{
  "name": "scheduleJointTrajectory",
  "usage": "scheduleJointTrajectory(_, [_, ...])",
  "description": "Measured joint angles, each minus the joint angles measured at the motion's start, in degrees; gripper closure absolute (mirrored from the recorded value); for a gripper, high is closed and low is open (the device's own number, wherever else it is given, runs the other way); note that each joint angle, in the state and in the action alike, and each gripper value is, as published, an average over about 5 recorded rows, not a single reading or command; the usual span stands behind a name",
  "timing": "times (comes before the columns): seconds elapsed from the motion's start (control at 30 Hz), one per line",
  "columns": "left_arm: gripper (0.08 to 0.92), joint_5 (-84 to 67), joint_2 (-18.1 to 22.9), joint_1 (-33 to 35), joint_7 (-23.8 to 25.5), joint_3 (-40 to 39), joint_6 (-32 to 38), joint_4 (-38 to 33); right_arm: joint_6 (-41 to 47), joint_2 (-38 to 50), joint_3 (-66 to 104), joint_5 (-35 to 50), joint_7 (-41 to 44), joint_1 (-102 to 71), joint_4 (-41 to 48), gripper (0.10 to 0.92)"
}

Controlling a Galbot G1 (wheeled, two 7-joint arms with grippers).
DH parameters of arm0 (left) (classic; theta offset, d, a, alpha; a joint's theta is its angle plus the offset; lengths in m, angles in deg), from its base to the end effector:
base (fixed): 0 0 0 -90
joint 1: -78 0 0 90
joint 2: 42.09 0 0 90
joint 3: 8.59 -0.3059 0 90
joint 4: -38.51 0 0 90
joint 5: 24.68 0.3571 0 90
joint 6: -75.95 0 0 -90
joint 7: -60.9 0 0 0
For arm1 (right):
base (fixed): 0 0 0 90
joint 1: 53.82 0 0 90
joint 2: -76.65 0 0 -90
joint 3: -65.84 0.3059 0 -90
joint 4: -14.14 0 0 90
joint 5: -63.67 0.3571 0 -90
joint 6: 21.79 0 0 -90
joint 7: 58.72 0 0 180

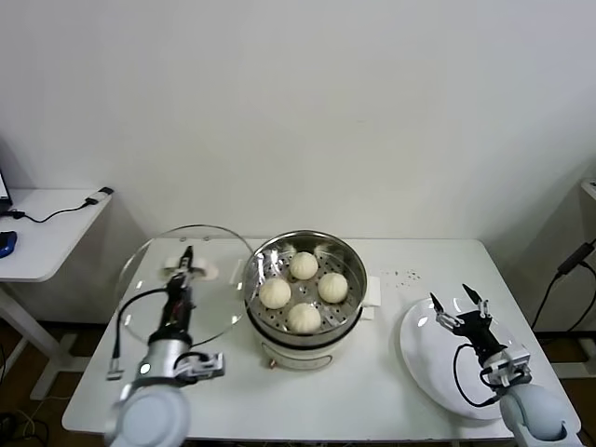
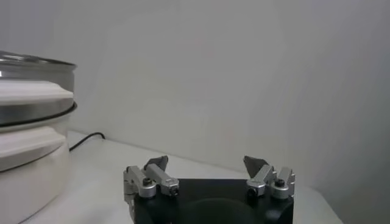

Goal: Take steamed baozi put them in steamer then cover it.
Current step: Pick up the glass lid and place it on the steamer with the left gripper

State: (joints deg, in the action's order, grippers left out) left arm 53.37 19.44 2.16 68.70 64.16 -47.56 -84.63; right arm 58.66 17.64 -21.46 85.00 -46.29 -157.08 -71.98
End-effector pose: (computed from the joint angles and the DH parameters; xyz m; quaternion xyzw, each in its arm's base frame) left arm 0.2427 -0.0252 -0.2052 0.0649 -0.6837 -0.7269 0.0031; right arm 0.2835 -0.1843 -0.3486 0.0889 -0.9907 0.0826 0.0615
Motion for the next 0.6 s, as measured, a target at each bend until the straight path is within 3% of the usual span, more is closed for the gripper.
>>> scheduleJointTrajectory(0.27, [0.851, 4.4, 5.1, -8.9, 5.0, -10.2, -5.8, 3.1, -0.5, 0.0, 0.8, -0.3, 0.0, 0.3, 1.3, 0.203])
scheduleJointTrajectory(0.6, [0.851, 8.3, 14.8, -15.2, 6.8, -17.2, -8.7, 9.9, -1.3, 0.0, 2.0, -0.4, 0.4, -0.2, 2.3, 0.203])
